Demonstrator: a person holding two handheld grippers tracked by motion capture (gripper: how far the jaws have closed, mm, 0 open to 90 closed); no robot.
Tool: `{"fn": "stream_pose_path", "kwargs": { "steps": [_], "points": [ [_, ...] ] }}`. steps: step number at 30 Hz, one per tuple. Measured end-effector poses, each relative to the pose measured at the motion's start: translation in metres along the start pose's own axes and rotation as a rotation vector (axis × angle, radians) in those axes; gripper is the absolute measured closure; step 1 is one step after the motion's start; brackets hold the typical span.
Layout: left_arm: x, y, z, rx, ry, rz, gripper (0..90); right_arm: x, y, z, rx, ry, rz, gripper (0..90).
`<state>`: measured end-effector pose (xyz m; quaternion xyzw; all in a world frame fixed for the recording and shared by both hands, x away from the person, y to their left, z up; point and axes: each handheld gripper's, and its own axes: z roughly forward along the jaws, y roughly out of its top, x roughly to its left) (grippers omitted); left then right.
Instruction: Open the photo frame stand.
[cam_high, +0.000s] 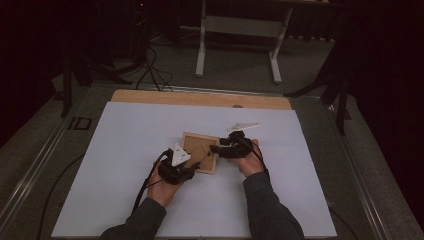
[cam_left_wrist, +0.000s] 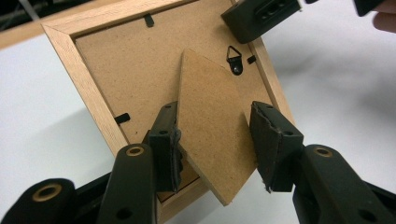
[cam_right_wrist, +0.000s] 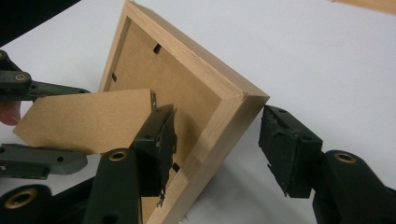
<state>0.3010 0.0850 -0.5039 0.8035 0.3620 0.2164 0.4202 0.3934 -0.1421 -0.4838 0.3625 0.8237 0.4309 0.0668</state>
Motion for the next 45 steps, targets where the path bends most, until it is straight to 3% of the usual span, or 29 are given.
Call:
{"fn": "stream_pose_path", "kwargs": {
  "steps": [5, 10, 13, 16, 18, 19, 22, 30, 38, 45],
  "points": [
    [-0.001, -0.002, -0.002, -0.005, 0.0, 0.033, 56.3, -0.002, 0.001, 0.002, 0.002, 0.044, 0.014, 47.3],
    [0.005, -0.004, -0.002, 0.011, -0.033, 0.004, 56.5, 0.0, 0.001, 0.0, -0.004, 0.046, 0.003, 49.8],
    [0.009, -0.004, -0.004, 0.026, -0.075, -0.009, 56.7, 0.001, 0.0, -0.002, -0.01, 0.05, -0.007, 50.8],
    [0.018, -0.004, -0.005, 0.033, -0.175, -0.106, 57.0, 0.003, 0.001, -0.004, -0.023, 0.052, -0.016, 52.5],
    [0.019, -0.004, -0.005, 0.034, -0.188, -0.119, 57.1, 0.005, 0.001, -0.005, -0.032, 0.055, -0.026, 53.4],
    [0.024, -0.002, -0.005, 0.049, -0.241, -0.171, 58.2, 0.008, 0.002, -0.006, -0.037, 0.052, -0.043, 53.9],
    [0.027, -0.001, -0.004, 0.073, -0.26, -0.199, 63.6, 0.012, 0.003, -0.008, -0.035, 0.04, -0.071, 54.2],
    [0.031, -0.002, -0.003, 0.097, -0.28, -0.2, 72.1, 0.018, 0.002, -0.012, -0.043, 0.037, -0.103, 55.2],
    [0.029, -0.001, 0.001, 0.1, -0.22, -0.181, 73.2, 0.021, 0.004, -0.016, -0.068, 0.028, -0.12, 57.4],
    [0.031, 0.003, 0.012, 0.105, -0.184, -0.167, 72.7, 0.022, 0.006, -0.017, -0.076, -0.014, -0.142, 57.5]
  ]
}}
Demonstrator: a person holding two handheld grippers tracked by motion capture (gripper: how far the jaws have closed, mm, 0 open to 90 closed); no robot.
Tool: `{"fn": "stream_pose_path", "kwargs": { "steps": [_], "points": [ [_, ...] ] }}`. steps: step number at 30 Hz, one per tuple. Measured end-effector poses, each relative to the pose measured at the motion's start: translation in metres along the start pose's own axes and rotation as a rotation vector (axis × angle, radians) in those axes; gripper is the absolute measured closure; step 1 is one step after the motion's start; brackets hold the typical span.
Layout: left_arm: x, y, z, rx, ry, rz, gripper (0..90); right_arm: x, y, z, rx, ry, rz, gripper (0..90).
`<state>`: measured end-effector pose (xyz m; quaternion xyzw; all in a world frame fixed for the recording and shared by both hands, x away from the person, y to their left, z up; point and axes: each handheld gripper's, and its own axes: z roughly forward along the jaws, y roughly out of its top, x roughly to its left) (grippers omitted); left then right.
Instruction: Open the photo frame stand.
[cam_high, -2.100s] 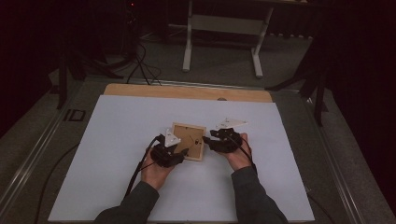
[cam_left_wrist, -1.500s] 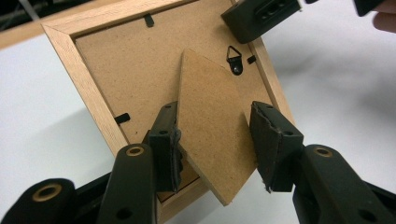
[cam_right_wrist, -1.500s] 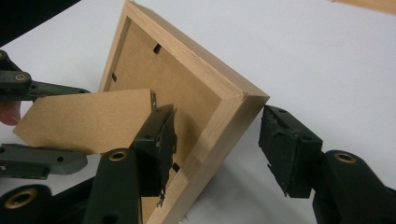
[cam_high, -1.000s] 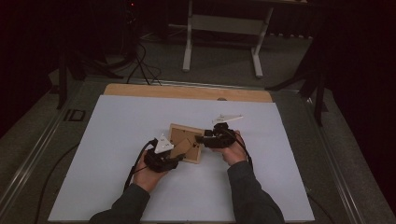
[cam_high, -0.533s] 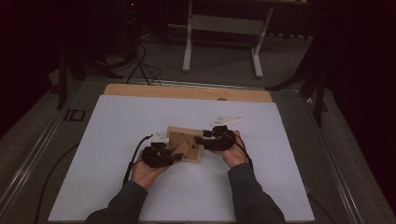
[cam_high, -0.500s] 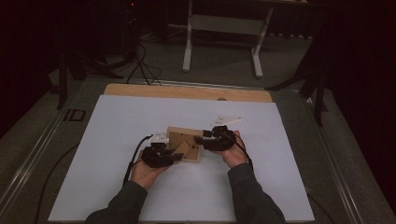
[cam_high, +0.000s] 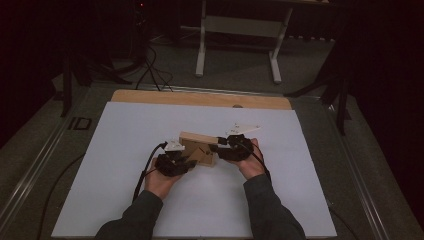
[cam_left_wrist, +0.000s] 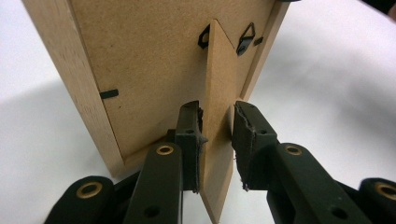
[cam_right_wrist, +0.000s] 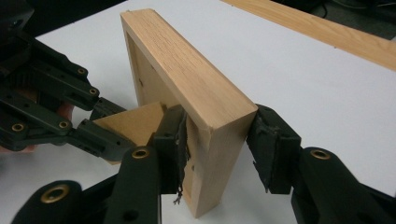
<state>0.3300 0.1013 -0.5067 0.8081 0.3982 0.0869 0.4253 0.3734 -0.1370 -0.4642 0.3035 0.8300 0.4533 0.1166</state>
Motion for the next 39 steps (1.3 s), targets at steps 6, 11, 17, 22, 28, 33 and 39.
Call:
{"fn": "stream_pose_path", "kwargs": {
  "steps": [6, 11, 17, 22, 28, 33, 39],
  "points": [
    [0.003, 0.002, 0.005, 0.008, 0.035, 0.014, 73.5, 0.006, 0.003, 0.001, 0.017, -0.024, -0.063, 56.7],
    [0.005, 0.001, 0.007, -0.027, 0.029, 0.025, 74.9, 0.004, 0.003, 0.003, 0.014, -0.02, -0.054, 56.5],
    [0.006, 0.0, 0.007, -0.027, 0.024, 0.024, 75.0, 0.006, 0.002, 0.003, 0.013, -0.023, -0.059, 56.4],
    [0.006, -0.003, 0.006, -0.028, 0.009, 0.003, 74.9, 0.01, 0.0, 0.0, 0.015, -0.013, -0.066, 55.8],
    [0.008, -0.009, 0.003, -0.036, -0.039, -0.04, 69.9, 0.014, -0.004, -0.002, 0.013, -0.003, -0.076, 55.6],
    [0.01, -0.013, 0.001, -0.034, -0.079, -0.077, 68.5, 0.017, -0.007, -0.003, 0.011, 0.004, -0.075, 55.2],
    [0.012, -0.018, -0.001, -0.035, -0.096, -0.094, 67.6, 0.021, -0.009, -0.004, 0.01, 0.008, -0.081, 54.6]
  ]
}}
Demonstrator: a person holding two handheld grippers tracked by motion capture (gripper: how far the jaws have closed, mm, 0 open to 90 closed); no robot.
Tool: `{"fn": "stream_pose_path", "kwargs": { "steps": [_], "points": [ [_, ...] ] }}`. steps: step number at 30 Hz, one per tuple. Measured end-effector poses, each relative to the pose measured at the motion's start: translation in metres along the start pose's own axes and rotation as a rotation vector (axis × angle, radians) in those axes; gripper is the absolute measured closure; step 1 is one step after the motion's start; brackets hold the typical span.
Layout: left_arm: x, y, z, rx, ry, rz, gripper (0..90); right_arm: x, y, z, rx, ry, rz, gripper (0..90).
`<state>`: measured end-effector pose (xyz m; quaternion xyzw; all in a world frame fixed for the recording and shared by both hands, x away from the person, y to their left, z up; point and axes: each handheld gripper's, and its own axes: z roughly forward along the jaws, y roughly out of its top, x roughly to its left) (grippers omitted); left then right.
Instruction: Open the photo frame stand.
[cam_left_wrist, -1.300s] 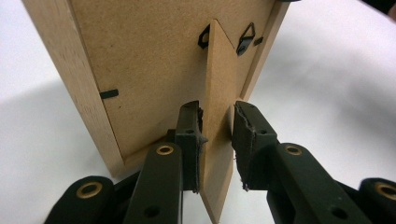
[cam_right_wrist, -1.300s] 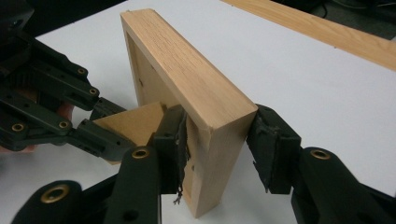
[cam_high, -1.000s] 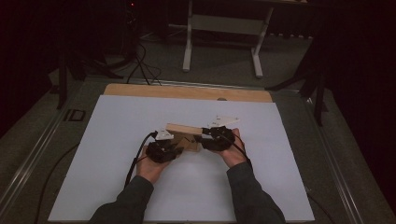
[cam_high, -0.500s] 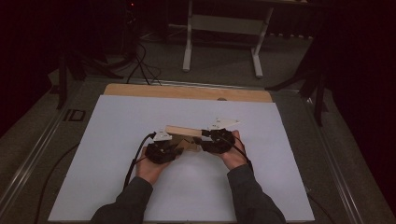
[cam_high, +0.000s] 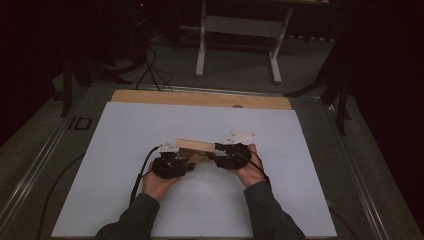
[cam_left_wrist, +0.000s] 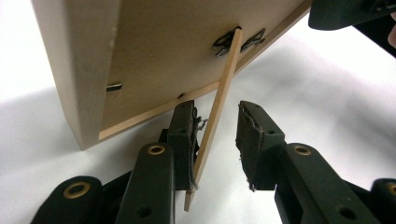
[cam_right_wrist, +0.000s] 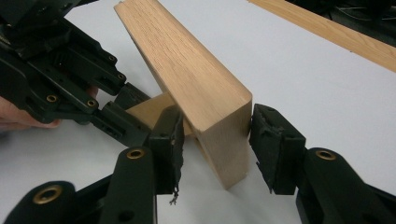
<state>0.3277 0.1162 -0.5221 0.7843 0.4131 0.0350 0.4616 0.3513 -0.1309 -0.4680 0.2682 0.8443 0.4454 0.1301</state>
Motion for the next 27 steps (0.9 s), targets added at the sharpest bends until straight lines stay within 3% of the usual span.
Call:
{"fn": "stream_pose_path", "kwargs": {
  "steps": [7, 15, 27],
  "points": [
    [0.001, -0.006, -0.005, -0.003, -0.009, -0.011, 67.4, 0.003, -0.004, -0.001, -0.01, 0.007, 0.011, 53.9],
    [-0.004, -0.014, -0.009, 0.003, 0.021, 0.034, 67.0, 0.009, -0.009, -0.003, -0.011, 0.019, 0.004, 52.4],
    [-0.005, -0.021, -0.015, 0.001, 0.029, 0.045, 66.4, 0.014, -0.015, -0.003, -0.015, 0.027, -0.006, 50.4]
  ]
}}
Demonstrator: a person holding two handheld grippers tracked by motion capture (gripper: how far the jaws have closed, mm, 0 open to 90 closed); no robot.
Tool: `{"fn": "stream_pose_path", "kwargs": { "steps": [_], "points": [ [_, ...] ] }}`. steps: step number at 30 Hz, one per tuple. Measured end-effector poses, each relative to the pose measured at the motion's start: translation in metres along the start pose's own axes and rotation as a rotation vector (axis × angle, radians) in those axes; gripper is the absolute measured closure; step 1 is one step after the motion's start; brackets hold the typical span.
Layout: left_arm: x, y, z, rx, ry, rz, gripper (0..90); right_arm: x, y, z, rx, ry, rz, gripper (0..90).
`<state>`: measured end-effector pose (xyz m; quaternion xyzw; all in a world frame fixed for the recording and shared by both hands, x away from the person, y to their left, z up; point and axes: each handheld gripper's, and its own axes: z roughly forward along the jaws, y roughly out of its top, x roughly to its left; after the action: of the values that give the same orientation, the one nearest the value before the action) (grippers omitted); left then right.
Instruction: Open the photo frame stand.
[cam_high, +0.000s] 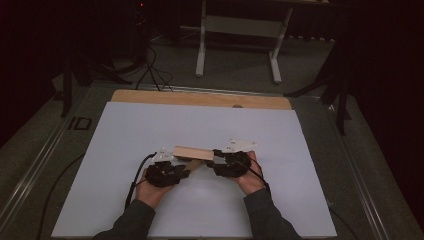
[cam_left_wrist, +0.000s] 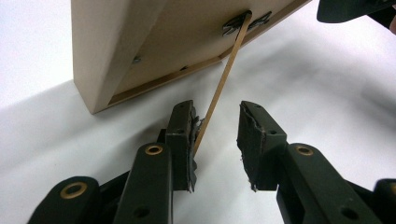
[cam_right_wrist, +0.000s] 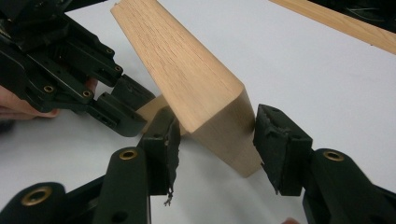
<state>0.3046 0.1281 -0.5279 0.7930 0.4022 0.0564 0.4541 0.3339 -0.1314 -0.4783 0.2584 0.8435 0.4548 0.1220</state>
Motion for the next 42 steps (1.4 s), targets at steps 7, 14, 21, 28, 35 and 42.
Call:
{"fn": "stream_pose_path", "kwargs": {
  "steps": [7, 14, 21, 28, 35, 42],
  "points": [
    [-0.002, -0.001, -0.003, -0.003, 0.007, 0.015, 65.7, 0.001, -0.002, -0.002, -0.008, -0.007, 0.005, 48.8],
    [-0.004, -0.001, -0.006, 0.0, 0.017, 0.035, 63.6, 0.002, -0.003, -0.004, -0.011, -0.013, 0.015, 47.6],
    [-0.004, -0.001, -0.012, -0.015, 0.03, 0.043, 62.1, 0.003, -0.006, -0.004, 0.005, -0.026, 0.011, 45.5],
    [-0.004, 0.0, -0.013, -0.018, 0.041, 0.047, 60.8, 0.004, -0.009, -0.002, 0.016, -0.032, 0.009, 44.4],
    [-0.002, 0.001, -0.019, -0.033, 0.048, 0.041, 60.0, 0.004, -0.009, -0.005, 0.011, -0.04, 0.009, 44.1],
    [0.003, 0.003, -0.025, -0.053, 0.052, 0.027, 60.1, 0.004, -0.009, -0.008, 0.004, -0.035, 0.01, 43.6]
  ]
}}
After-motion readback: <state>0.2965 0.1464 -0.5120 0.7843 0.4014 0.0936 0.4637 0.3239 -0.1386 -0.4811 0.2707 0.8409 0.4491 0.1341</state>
